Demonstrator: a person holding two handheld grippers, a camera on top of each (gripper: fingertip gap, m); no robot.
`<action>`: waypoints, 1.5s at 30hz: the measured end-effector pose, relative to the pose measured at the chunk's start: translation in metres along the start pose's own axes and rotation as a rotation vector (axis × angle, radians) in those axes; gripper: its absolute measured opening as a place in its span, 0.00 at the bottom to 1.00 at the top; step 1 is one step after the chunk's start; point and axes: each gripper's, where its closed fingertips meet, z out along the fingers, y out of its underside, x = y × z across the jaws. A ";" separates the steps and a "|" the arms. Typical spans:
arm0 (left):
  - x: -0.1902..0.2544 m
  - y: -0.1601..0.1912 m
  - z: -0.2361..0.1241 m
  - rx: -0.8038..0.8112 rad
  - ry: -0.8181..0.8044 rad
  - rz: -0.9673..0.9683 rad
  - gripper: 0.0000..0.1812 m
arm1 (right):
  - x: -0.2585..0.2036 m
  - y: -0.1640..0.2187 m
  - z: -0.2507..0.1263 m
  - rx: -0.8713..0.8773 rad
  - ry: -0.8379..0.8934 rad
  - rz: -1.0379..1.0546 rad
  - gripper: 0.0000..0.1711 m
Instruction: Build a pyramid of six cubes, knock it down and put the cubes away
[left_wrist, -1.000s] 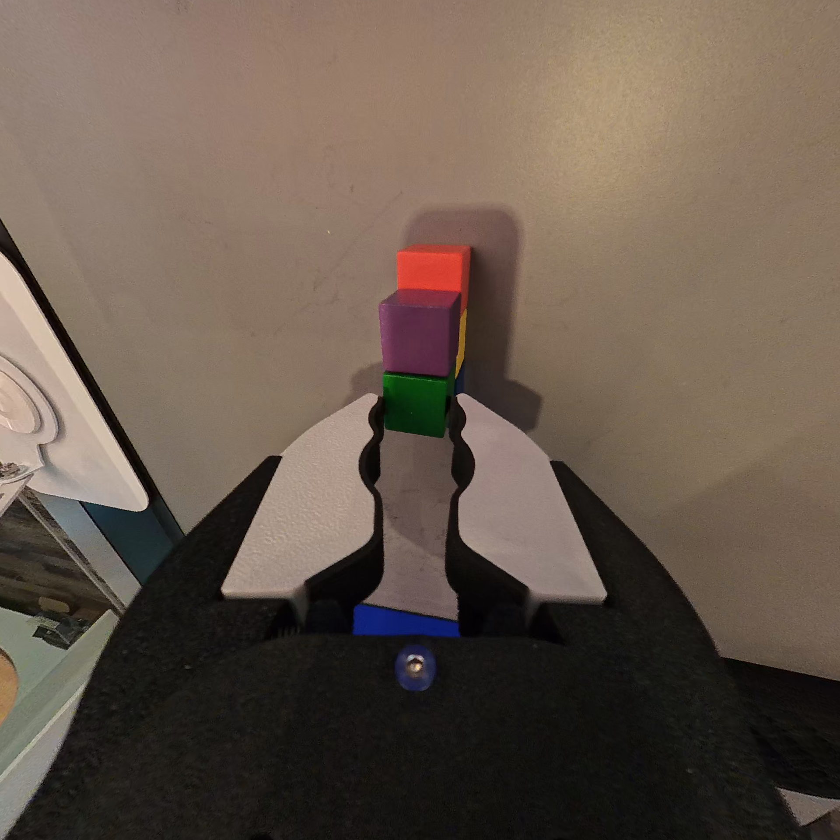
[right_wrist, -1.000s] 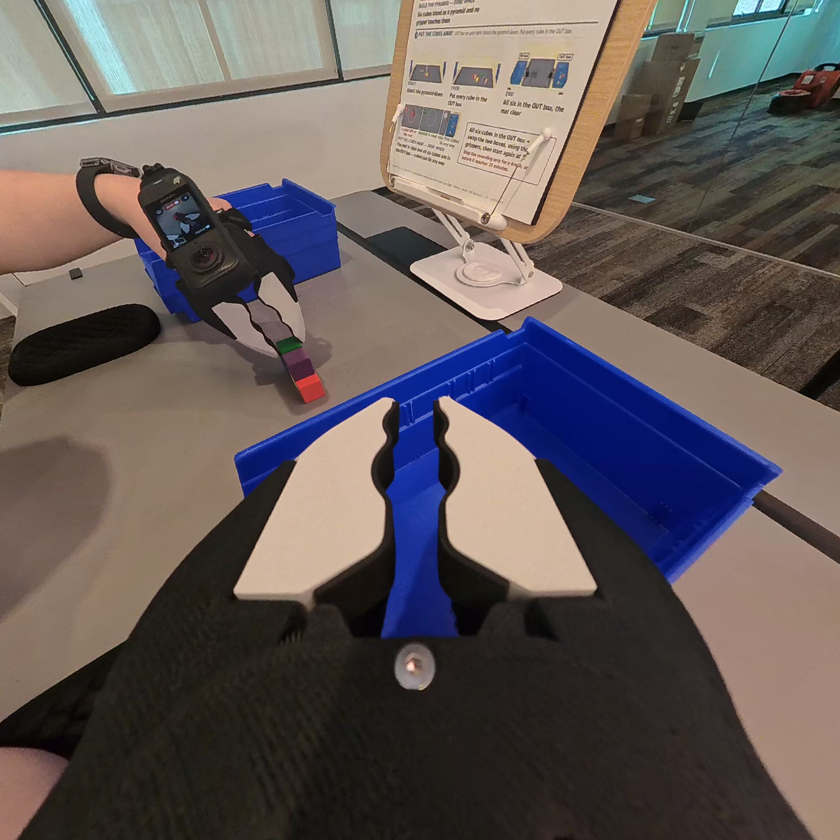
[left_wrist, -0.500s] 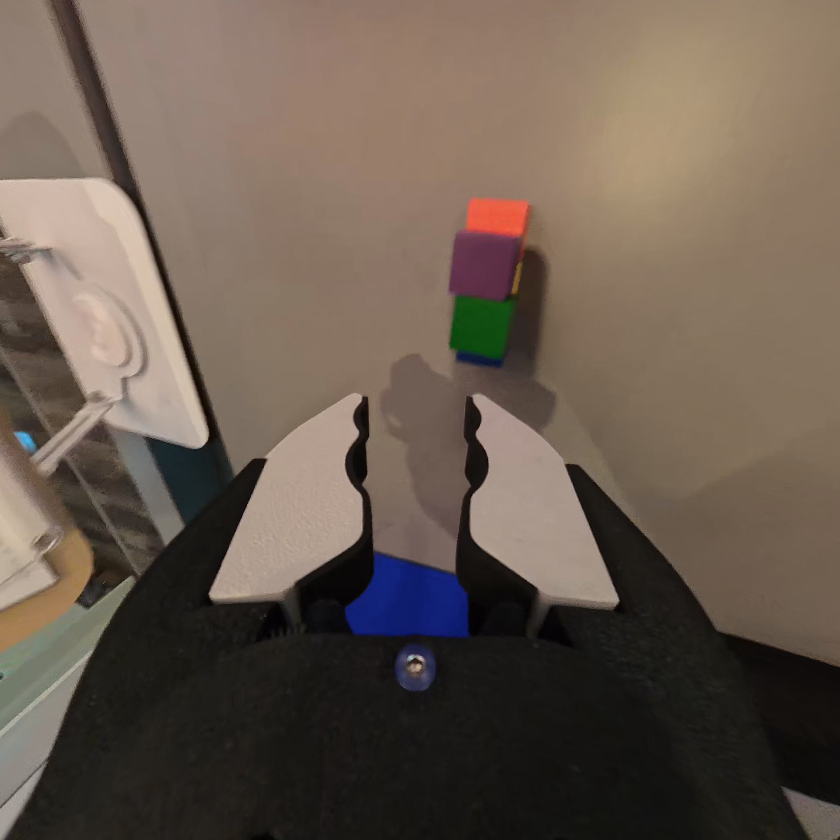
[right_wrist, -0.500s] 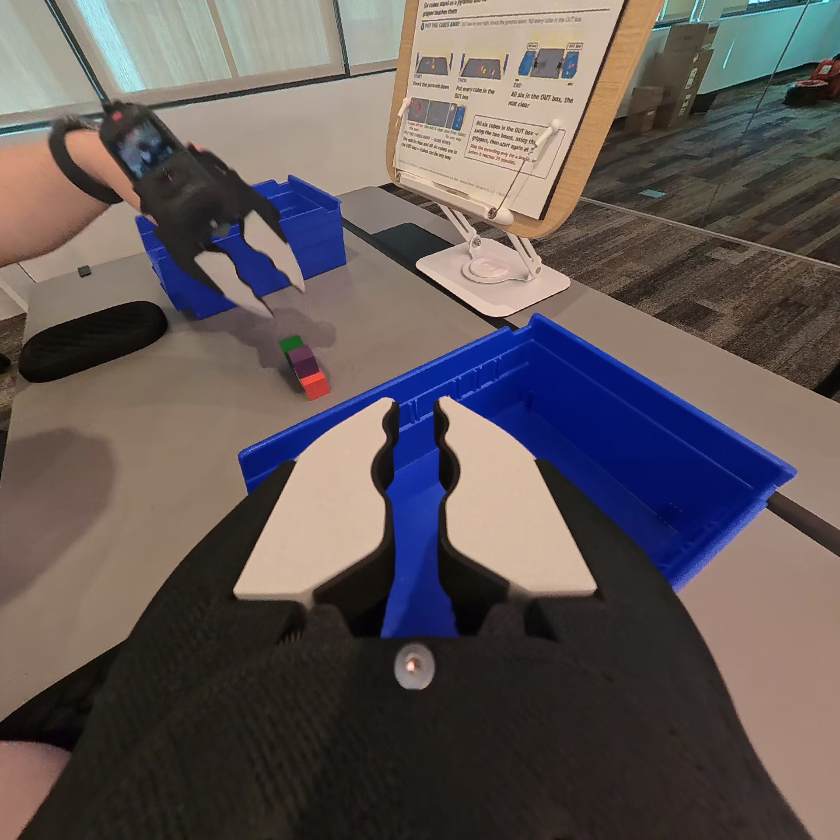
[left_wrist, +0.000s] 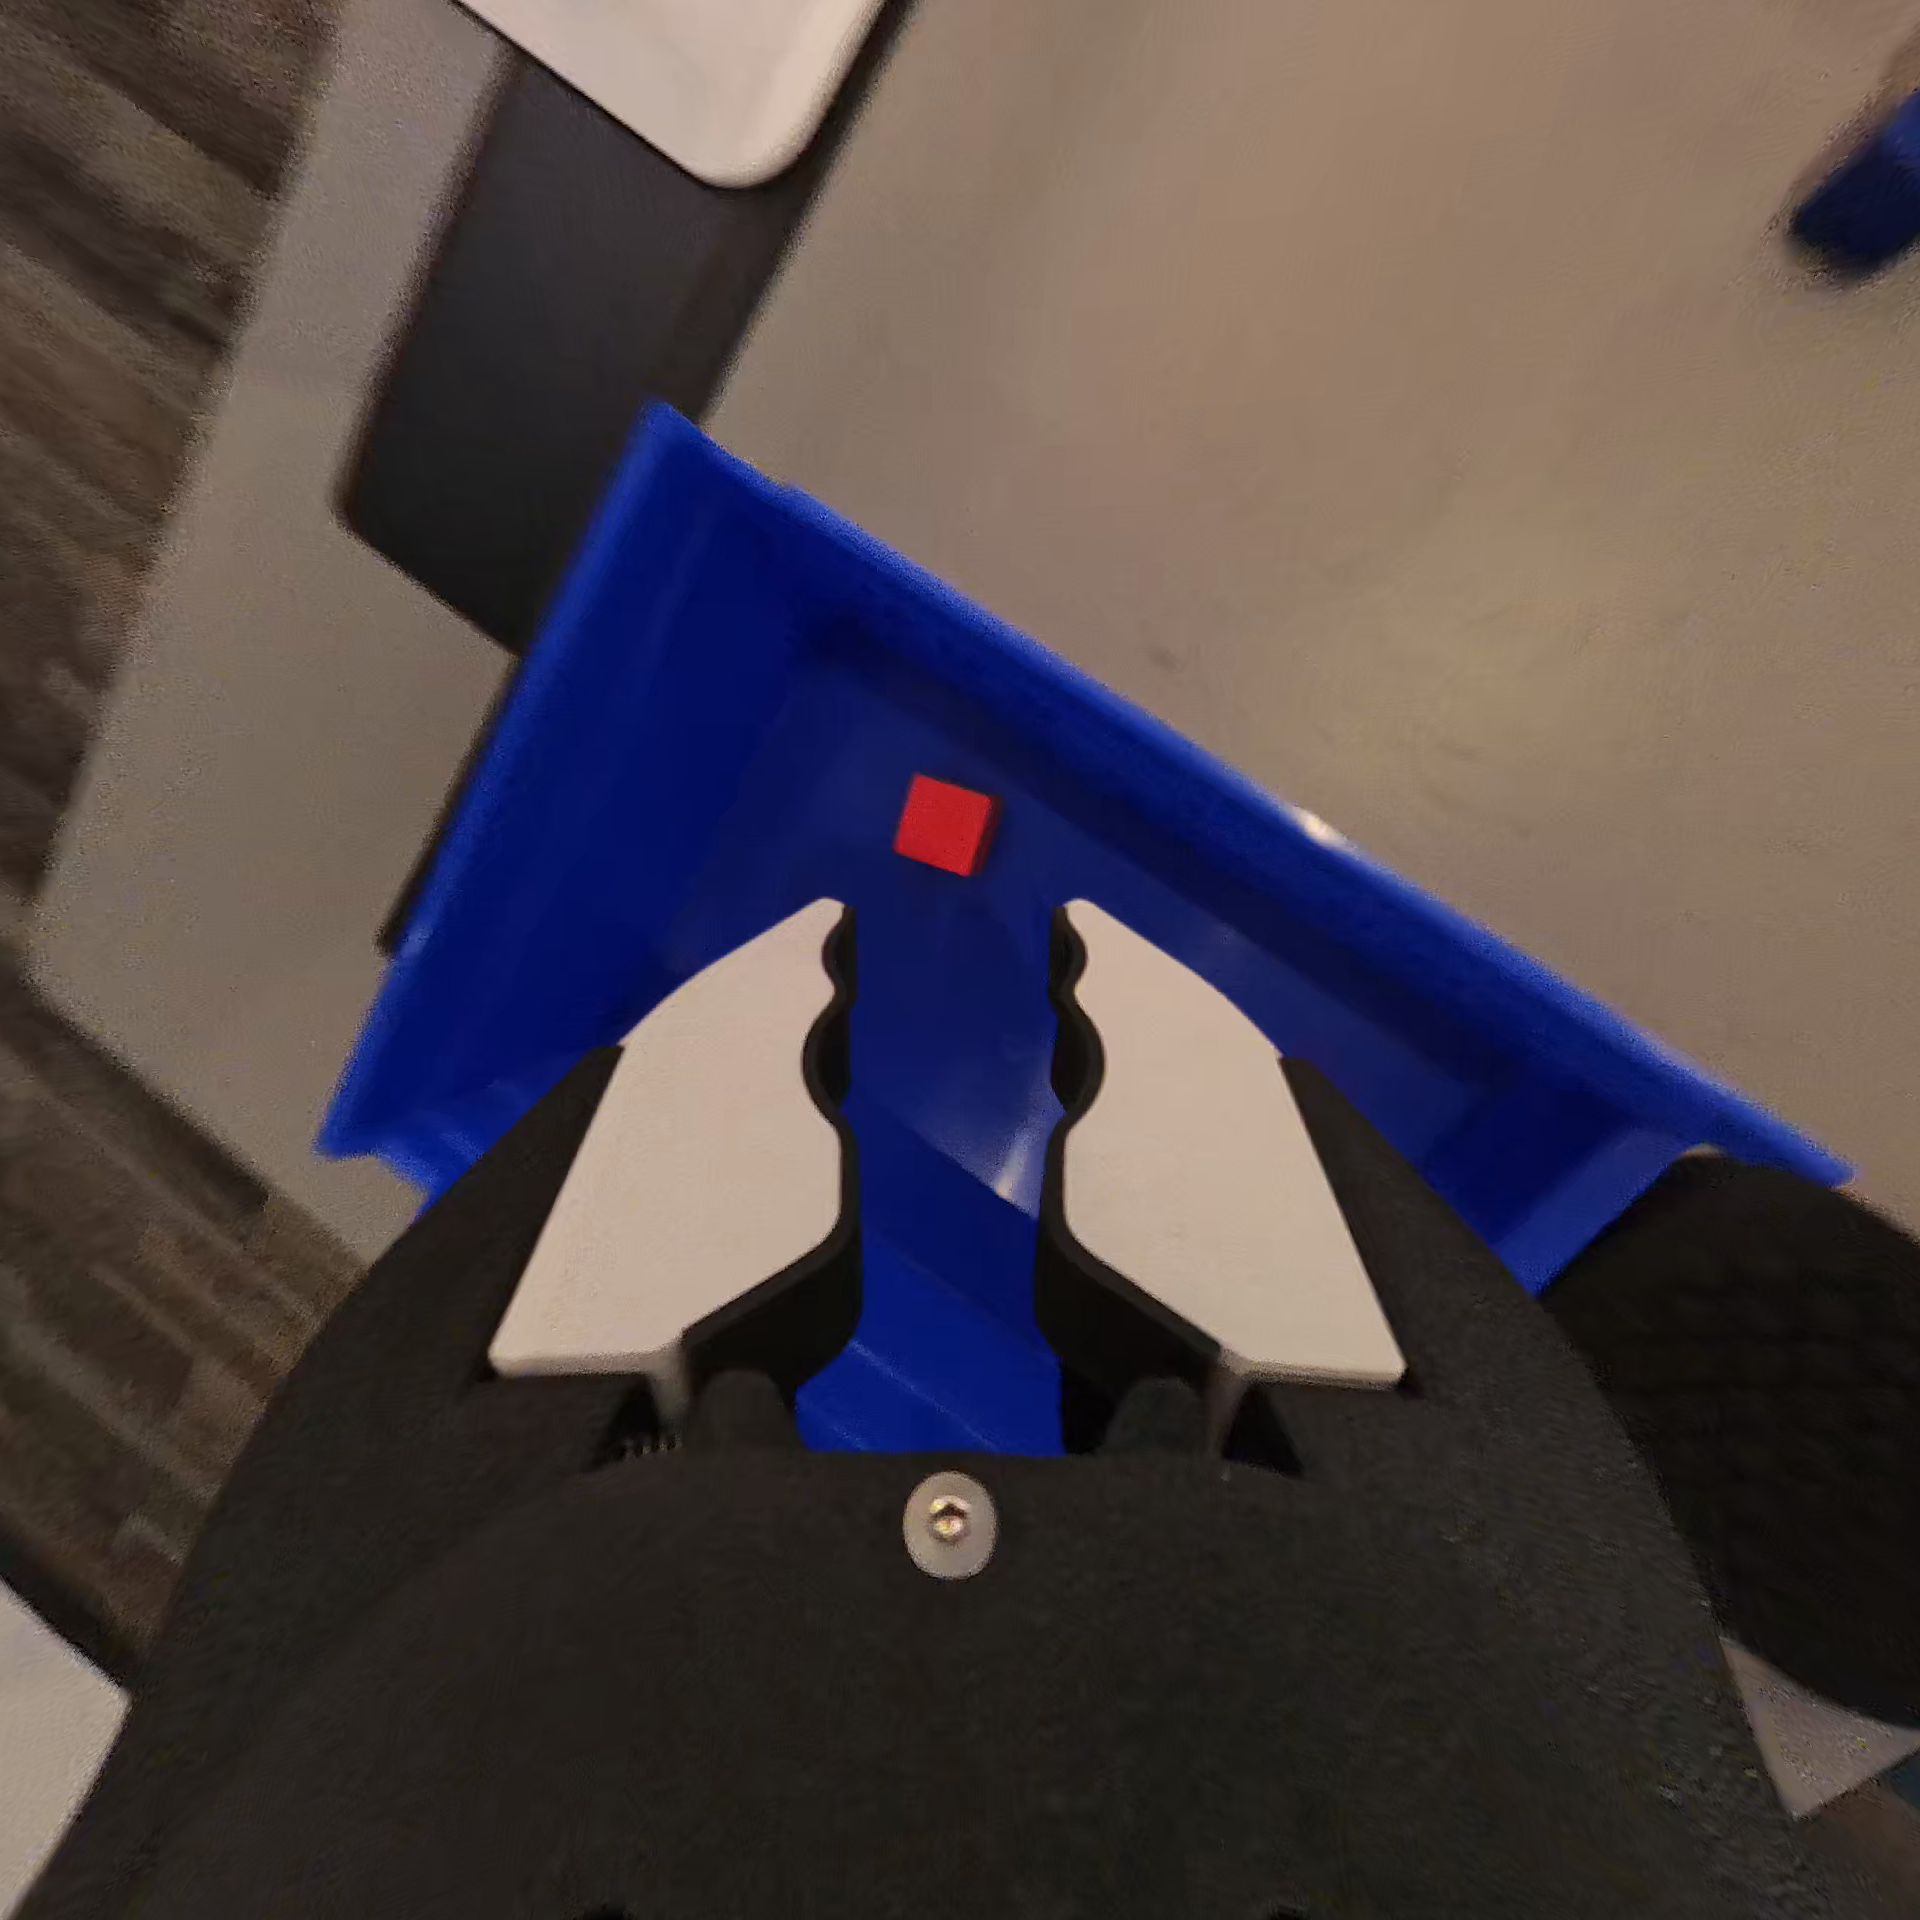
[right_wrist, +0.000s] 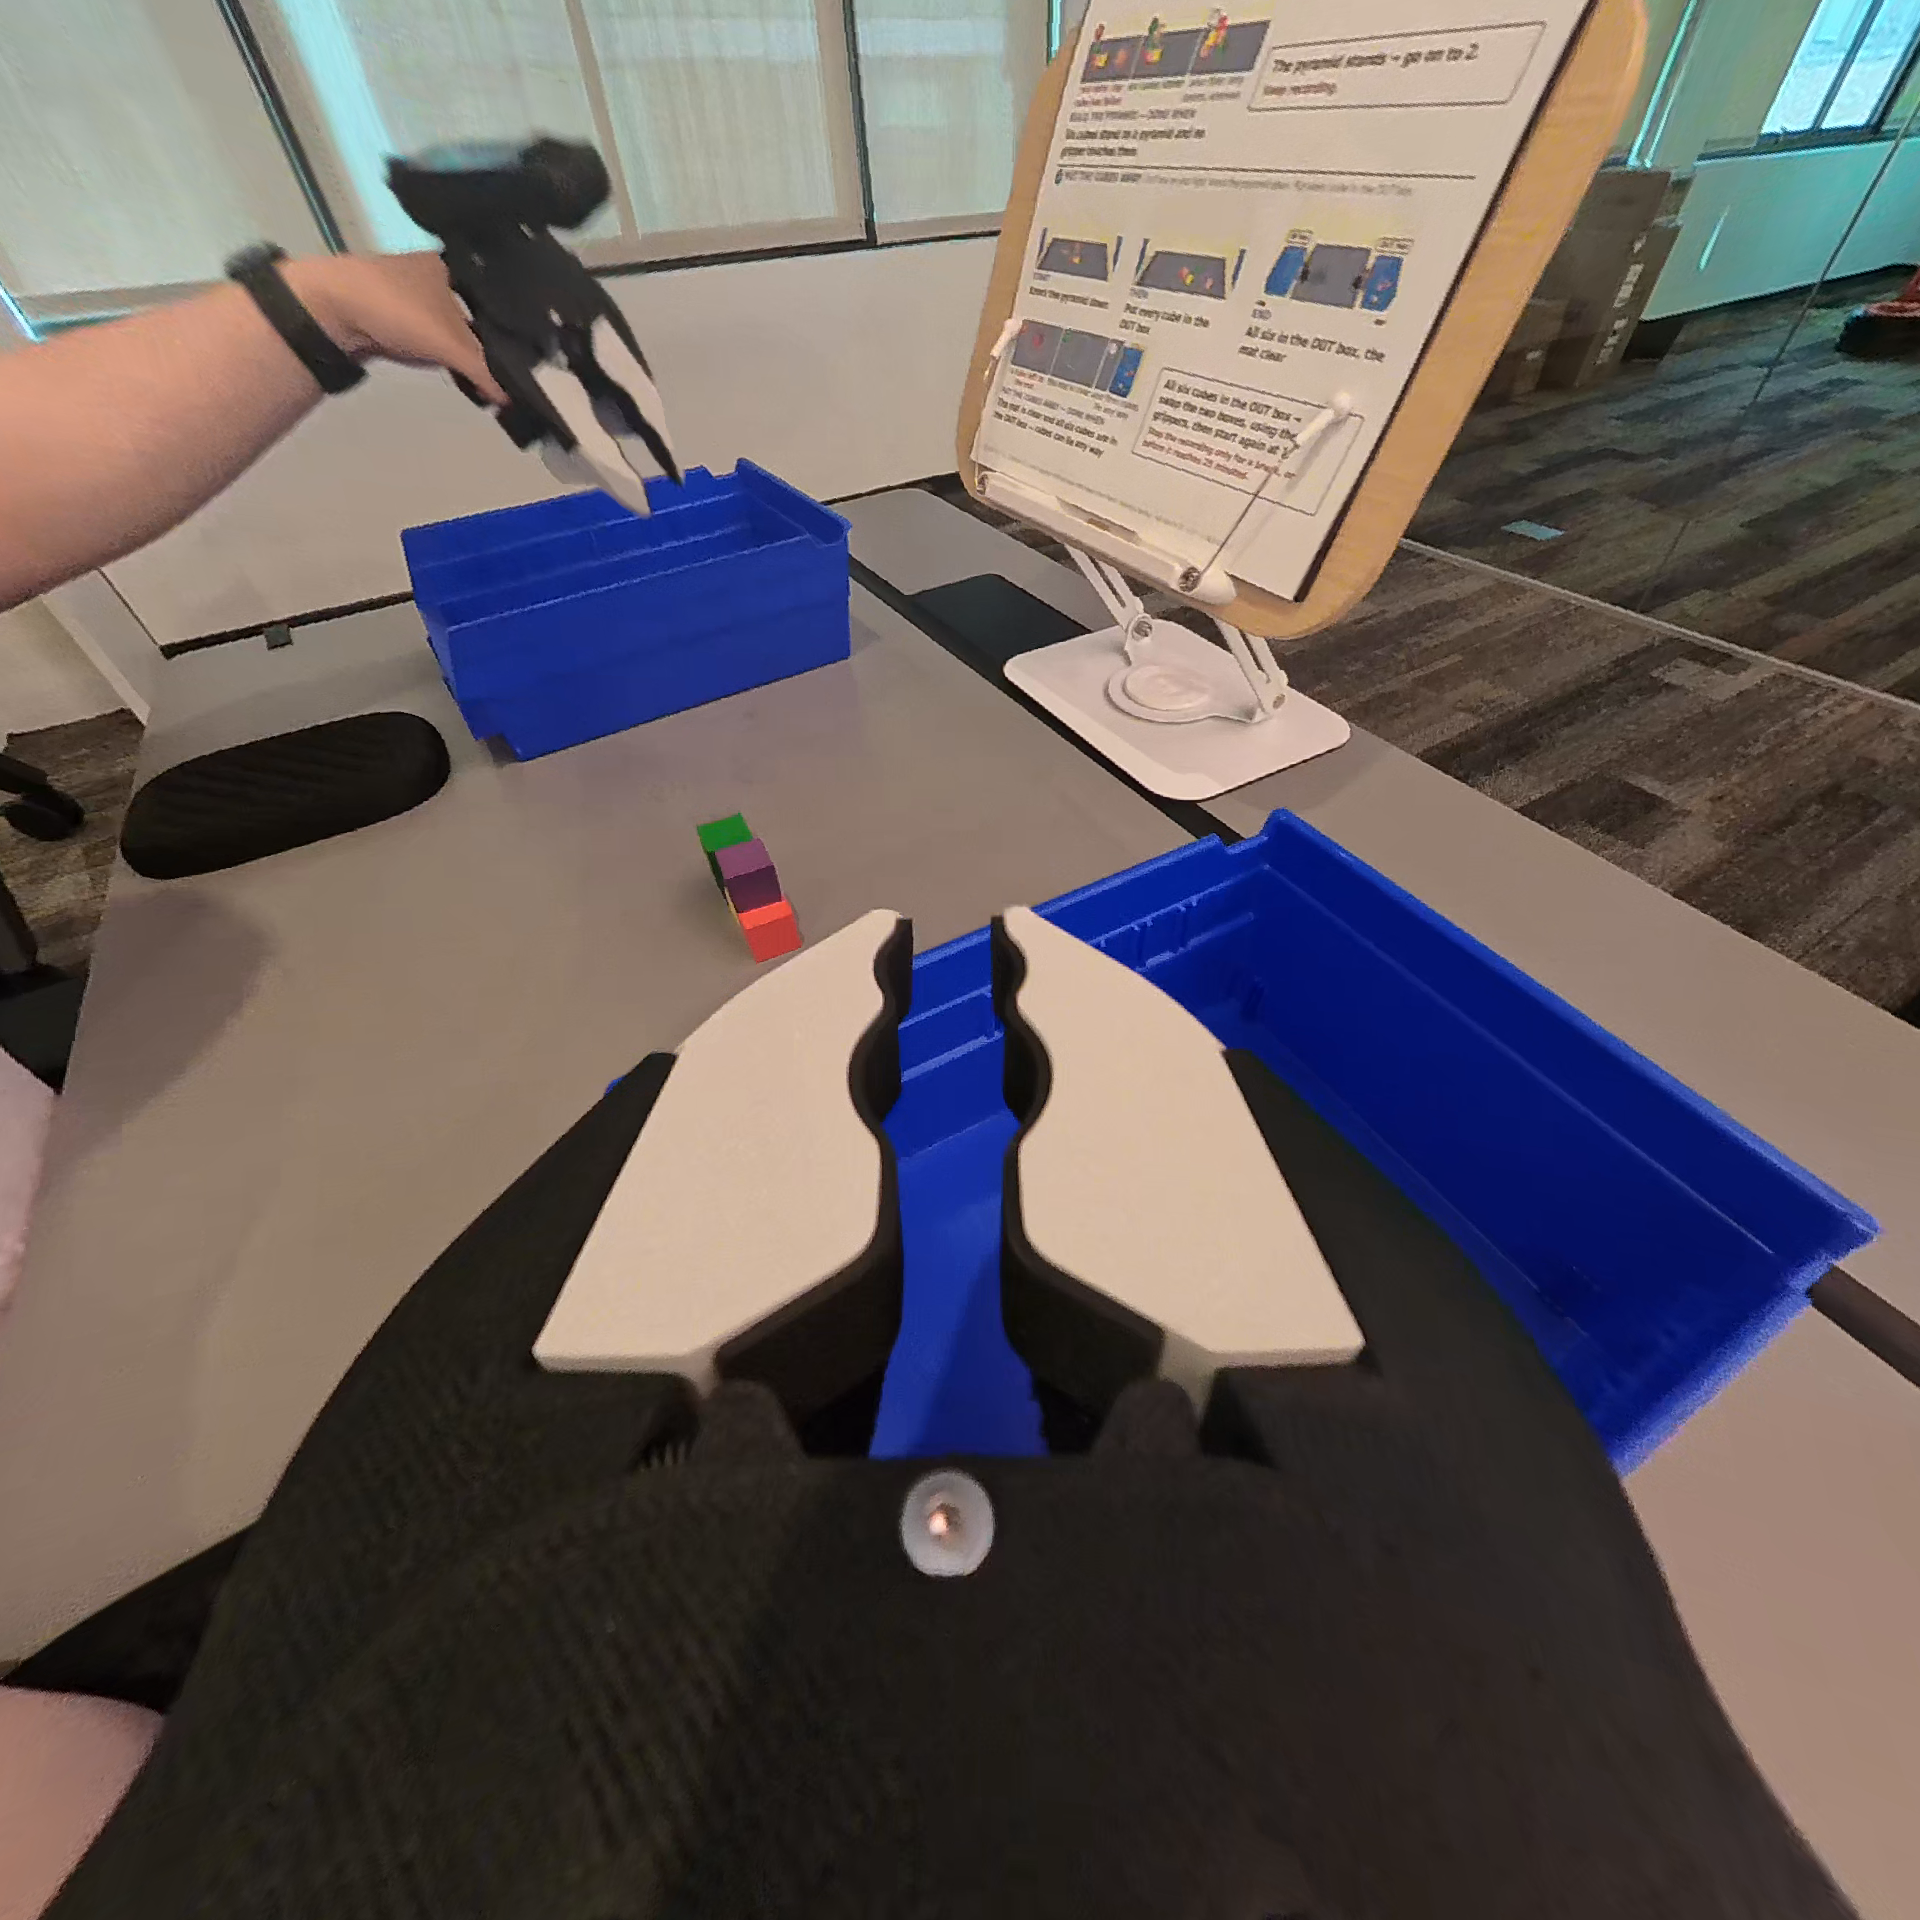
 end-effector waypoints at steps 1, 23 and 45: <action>0.002 0.009 0.015 -0.008 0.032 0.025 0.20 | -0.002 -0.001 0.001 0.000 -0.006 -0.005 0.09; -0.007 0.036 0.109 -0.160 0.122 0.045 0.16 | 0.003 0.005 -0.008 0.018 0.007 0.036 0.09; 0.203 -0.180 0.016 0.095 0.137 0.516 0.15 | -0.009 -0.009 -0.011 0.059 -0.015 -0.009 0.09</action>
